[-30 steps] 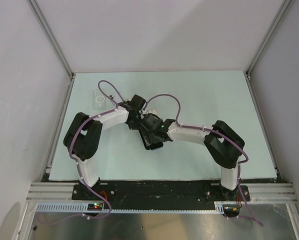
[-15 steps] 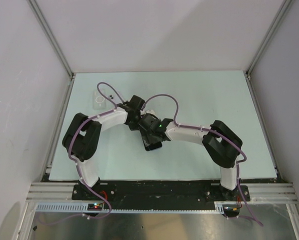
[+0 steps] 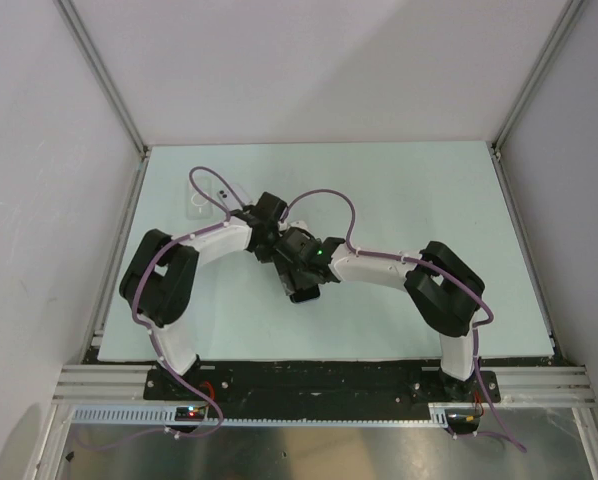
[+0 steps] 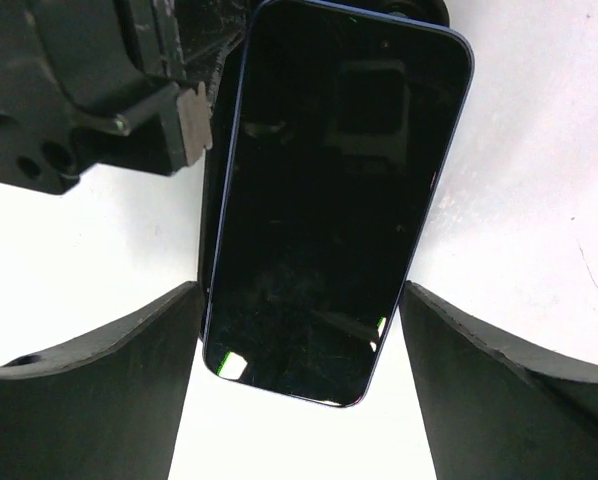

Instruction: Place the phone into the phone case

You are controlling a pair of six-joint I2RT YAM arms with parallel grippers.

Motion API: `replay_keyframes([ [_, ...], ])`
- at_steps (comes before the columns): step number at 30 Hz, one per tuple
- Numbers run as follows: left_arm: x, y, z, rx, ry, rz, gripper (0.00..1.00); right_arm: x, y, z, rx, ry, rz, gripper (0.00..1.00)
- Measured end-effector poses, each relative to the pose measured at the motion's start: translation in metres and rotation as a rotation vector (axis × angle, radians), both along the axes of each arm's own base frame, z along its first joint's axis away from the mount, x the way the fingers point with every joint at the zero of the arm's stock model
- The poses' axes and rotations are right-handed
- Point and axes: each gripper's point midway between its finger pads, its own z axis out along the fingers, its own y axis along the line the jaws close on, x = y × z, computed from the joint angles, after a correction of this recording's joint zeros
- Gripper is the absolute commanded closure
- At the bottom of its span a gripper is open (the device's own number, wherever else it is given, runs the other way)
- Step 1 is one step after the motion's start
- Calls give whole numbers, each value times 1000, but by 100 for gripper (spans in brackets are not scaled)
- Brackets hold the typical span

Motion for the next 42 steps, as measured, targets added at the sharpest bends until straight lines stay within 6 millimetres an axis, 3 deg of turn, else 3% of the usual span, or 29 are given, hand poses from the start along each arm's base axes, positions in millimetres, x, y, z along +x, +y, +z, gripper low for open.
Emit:
replay_keyframes([
  [5,3,3,7,-11,-15,9,68,1,7,5,26,1,10,13],
  [12,12,7,31,-50,-75,27,65,6,11,9,64,13,11,13],
  [17,9,11,42,-69,-109,16,66,17,7,11,91,25,-8,21],
  [23,2,16,40,-95,-121,17,74,23,-1,14,93,36,-13,43],
  [27,-19,15,28,-120,-77,-17,86,43,-8,19,122,21,-59,53],
  [34,-41,11,10,-164,-13,-49,95,71,-14,28,162,-5,-105,58],
  [42,-43,3,8,-213,-16,-72,100,79,-4,18,172,10,-90,63],
])
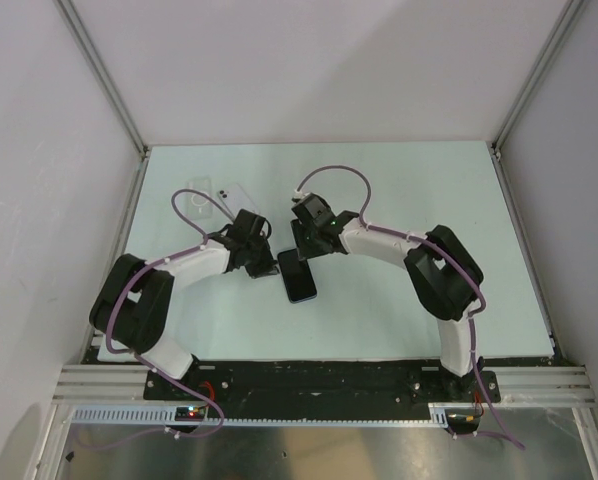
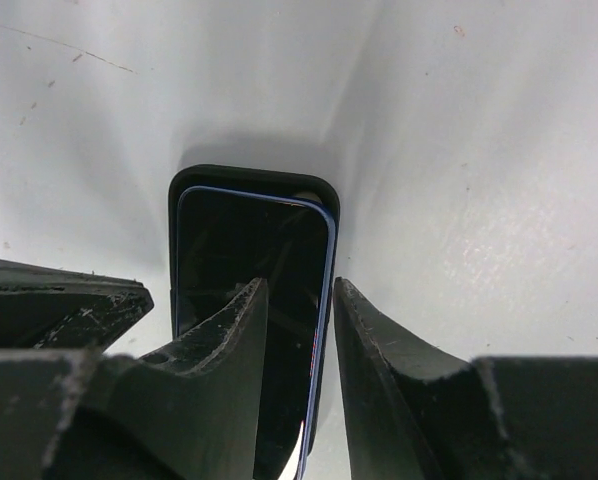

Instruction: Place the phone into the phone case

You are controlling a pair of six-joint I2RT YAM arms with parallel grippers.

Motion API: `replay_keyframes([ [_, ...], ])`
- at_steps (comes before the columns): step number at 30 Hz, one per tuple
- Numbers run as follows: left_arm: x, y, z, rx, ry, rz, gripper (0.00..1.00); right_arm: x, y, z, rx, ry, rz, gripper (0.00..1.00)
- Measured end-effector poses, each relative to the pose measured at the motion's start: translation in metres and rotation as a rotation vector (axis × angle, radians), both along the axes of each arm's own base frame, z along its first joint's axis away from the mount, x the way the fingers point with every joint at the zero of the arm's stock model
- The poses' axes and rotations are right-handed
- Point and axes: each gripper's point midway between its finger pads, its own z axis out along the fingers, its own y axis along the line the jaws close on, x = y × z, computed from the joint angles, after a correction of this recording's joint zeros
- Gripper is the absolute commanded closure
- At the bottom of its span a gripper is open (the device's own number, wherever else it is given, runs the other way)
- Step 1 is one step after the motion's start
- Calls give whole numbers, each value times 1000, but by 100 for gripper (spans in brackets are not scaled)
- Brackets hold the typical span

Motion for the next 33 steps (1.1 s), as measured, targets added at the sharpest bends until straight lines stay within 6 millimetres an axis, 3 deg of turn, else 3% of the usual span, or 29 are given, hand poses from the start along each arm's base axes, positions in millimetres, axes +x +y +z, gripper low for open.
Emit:
replay_keyframes([
  [33,2,-4,-18,1,29,3,100,-1,1,-16,-3,37,9,82],
])
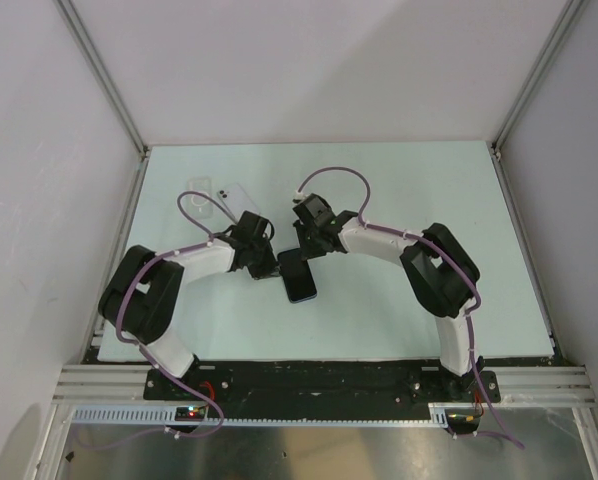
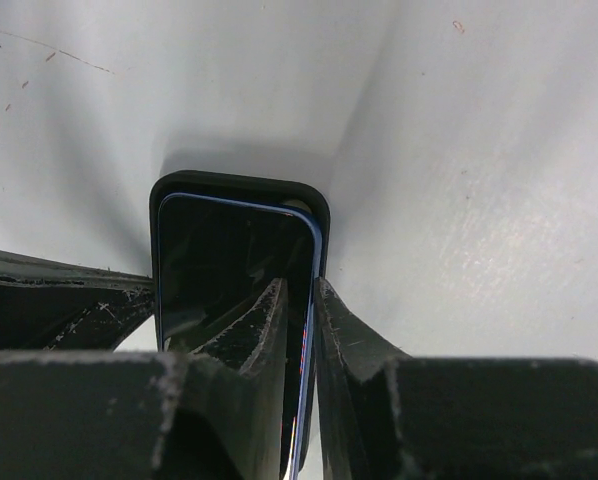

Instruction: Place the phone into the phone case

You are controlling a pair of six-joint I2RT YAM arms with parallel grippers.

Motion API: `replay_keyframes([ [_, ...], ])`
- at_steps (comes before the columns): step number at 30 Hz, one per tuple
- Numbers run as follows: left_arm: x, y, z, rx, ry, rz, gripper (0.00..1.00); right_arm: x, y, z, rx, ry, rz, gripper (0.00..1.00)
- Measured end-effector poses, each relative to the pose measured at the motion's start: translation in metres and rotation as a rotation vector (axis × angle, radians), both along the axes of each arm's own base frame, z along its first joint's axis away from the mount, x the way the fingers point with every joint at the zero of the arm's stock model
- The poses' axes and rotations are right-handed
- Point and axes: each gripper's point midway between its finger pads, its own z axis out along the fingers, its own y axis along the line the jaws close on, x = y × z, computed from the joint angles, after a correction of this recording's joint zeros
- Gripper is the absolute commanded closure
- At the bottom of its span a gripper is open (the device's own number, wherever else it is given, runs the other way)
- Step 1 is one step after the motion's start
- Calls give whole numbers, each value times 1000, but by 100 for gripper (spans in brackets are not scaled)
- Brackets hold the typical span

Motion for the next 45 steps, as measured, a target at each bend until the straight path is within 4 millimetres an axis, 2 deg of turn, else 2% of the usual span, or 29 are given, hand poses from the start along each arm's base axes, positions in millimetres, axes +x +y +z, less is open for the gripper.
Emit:
replay_keyframes([
  [19,1,-1,0,9,23,-4,100,4,4,-6,-81,-11,-10,85],
  [22,1,-1,0,9,23,-4,100,6,5,-7,-111,-20,-15,81],
  [26,1,-1,2,10,17,-5,97,8,7,-5,-127,-28,-11,70],
  [29,4,2,9,7,-7,-9,92,8,10,-4,-130,-26,0,62],
  [36,25,16,47,-18,-119,-16,77,23,19,16,-90,-62,-10,58],
  [38,37,16,57,-17,-150,-29,73,25,14,21,-86,-67,-23,57],
  [40,55,13,67,-14,-189,-55,72,20,0,27,-82,-74,-42,58],
  [43,80,3,76,-15,-228,-98,71,-2,-29,39,-69,-73,-78,65],
  [45,92,-3,73,-14,-234,-119,71,-21,-47,49,-54,-75,-102,69],
])
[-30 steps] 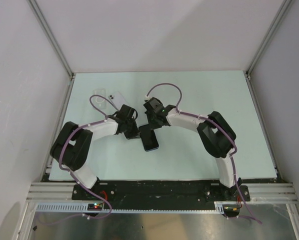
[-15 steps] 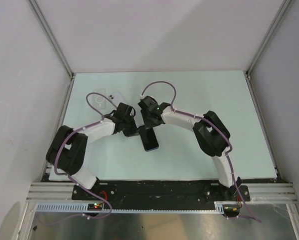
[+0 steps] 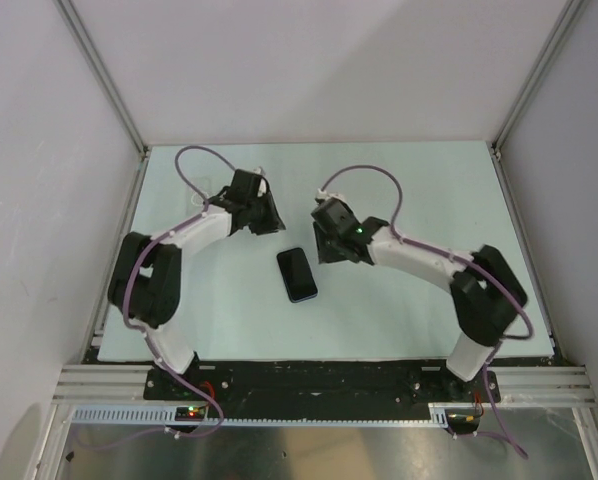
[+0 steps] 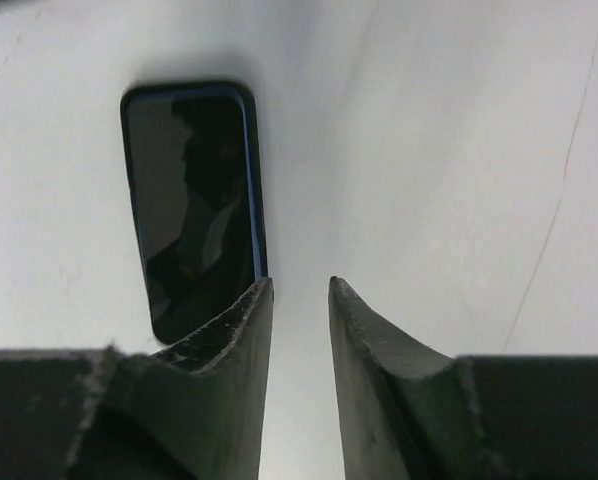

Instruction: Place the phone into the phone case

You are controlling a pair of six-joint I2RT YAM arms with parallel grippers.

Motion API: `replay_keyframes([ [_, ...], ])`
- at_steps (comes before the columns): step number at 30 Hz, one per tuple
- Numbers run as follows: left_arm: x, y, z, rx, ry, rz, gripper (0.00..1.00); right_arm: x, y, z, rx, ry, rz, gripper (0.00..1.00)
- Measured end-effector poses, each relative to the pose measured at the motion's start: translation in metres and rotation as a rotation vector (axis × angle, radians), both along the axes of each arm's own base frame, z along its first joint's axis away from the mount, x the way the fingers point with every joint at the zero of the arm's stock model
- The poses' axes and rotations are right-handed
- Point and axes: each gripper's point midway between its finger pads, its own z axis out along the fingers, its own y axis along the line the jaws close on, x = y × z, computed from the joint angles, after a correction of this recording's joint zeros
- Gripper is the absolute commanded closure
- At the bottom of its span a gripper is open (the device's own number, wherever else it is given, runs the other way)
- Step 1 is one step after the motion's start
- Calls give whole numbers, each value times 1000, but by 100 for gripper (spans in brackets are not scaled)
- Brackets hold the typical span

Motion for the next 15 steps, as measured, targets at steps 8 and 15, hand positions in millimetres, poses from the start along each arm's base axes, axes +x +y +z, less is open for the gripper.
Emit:
replay_keyframes([
  [8,21,-11,-36,28,56,-46,77,-85,-13,-26,54,81,15,79],
  [15,17,-11,-54,42,98,-48,83,-119,-3,-54,81,162,13,83],
])
